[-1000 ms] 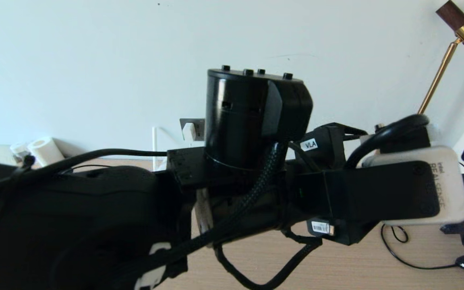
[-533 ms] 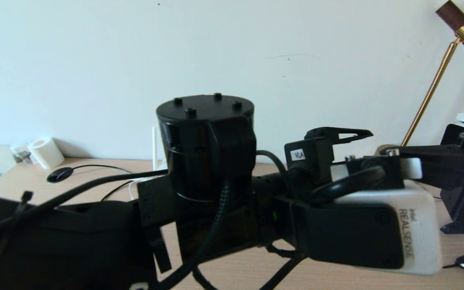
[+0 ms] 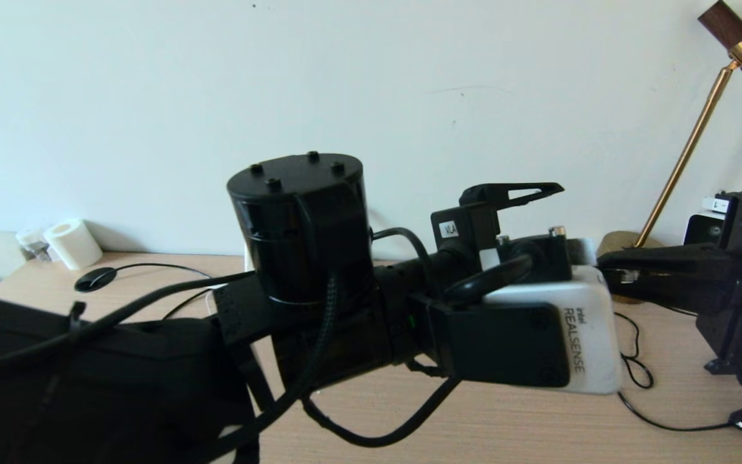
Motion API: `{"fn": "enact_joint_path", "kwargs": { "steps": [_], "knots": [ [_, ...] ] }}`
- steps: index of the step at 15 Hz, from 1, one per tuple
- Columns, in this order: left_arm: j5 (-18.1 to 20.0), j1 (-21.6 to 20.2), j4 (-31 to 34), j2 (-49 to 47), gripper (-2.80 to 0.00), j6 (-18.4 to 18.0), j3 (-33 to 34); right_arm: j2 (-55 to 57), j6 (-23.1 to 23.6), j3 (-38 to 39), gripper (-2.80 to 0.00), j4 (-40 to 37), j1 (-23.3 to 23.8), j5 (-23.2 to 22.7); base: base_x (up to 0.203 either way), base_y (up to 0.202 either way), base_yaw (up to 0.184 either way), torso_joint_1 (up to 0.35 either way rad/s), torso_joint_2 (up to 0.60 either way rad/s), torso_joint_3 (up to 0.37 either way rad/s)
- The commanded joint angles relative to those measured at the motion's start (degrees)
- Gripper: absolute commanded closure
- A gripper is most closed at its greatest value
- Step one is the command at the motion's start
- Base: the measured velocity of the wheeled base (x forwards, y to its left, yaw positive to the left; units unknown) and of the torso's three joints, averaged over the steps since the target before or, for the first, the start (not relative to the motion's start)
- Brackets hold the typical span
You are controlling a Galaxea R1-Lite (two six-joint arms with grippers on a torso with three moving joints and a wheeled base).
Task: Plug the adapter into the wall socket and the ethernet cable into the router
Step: Hand it to the other hand
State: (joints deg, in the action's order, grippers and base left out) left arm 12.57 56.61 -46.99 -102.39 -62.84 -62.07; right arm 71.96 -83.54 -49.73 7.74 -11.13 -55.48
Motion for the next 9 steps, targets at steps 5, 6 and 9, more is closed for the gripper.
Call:
{"fn": "enact_joint_path", "kwargs": {
  "steps": [5,6,9],
  "knots": [
    [0.4,-0.1,-2.5,-2.2,-2.8,-0.4,-0.7,-0.1,-0.5,0.0,0.0,0.0,-0.1,-1.6,0.0,0.0,0.0,0.0,0.0,0.0],
    [0.4,-0.1,-2.5,-2.5,-2.8,-0.5,-1.1,-0.2,-0.5,0.1,0.0,0.0,-0.1,-1.7,0.0,0.0,0.0,0.0,0.0,0.0],
    [0.7,-0.1,-3.4,-3.1,-2.8,-0.4,-1.2,-0.1,-0.5,0.2,0.0,0.0,-0.1,-1.7,0.0,0.0,0.0,0.0,0.0,0.0]
  ]
}}
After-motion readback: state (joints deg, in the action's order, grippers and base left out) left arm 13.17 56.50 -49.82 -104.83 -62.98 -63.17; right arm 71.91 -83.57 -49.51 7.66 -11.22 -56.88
